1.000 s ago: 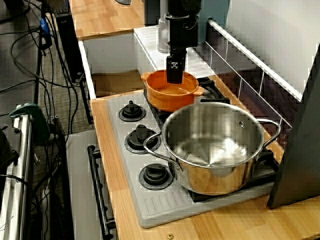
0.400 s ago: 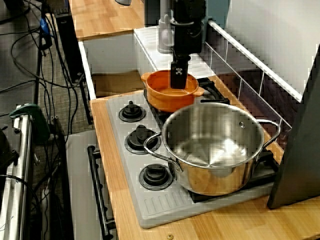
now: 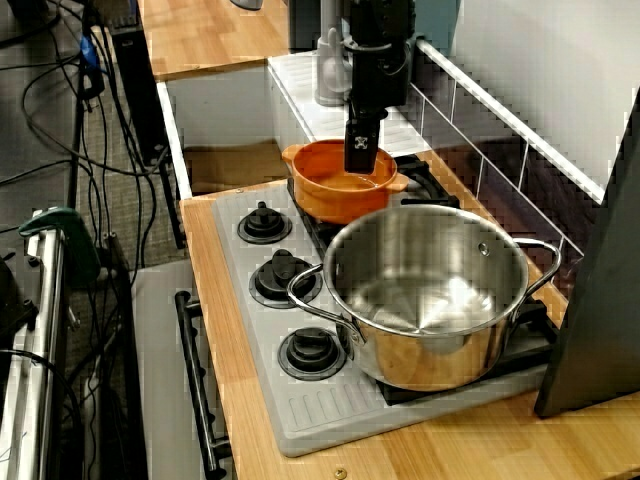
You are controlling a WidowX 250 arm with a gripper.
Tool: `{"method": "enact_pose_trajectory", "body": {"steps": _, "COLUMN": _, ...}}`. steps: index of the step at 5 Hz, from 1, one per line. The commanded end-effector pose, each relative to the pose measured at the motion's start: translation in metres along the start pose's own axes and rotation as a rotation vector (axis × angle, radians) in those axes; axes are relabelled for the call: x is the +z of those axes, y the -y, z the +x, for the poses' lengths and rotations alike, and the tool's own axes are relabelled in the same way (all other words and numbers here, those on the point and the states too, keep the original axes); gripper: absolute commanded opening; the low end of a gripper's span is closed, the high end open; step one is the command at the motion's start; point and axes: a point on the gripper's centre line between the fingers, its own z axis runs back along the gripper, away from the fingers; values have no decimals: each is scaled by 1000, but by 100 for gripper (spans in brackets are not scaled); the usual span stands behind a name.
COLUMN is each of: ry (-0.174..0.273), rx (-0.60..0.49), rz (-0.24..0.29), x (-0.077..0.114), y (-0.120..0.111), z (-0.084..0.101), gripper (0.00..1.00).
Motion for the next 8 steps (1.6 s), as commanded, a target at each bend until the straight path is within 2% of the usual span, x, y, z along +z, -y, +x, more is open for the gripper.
{"method": "enact_pose_trajectory", "body": {"steps": 1, "ry": 43, "rx": -17, "rz": 13, "x": 16, "y": 10, "z": 3, "gripper": 0}}
{"method": "enact_pose_trajectory", "body": {"steps": 3, "ry": 59, "rx": -31, "rz": 1, "x": 22, "y": 9, "z": -4, "gripper": 0}}
{"method": "enact_pose_trajectory", "body": {"steps": 5, "ry": 113, "rx": -157, "rz": -22, "x": 42, "y": 8, "z": -29, "gripper": 0}}
{"method": "enact_pose_trajectory", "body": {"steps": 6, "ry": 137, "rx": -183, "rz": -33, "x": 45, "y": 8, "z": -35, "gripper": 0}}
{"method": "enact_pose_trajectory", "body": {"steps": 7, "ry": 145, "rx": -218, "rz": -53, "x": 46, "y": 9, "z": -36, "gripper": 0}}
{"method": "enact_pose_trajectory", "body": {"steps": 8, "ry": 156, "rx": -222, "rz": -48, "x": 46, "y": 11, "z": -36, "gripper": 0}}
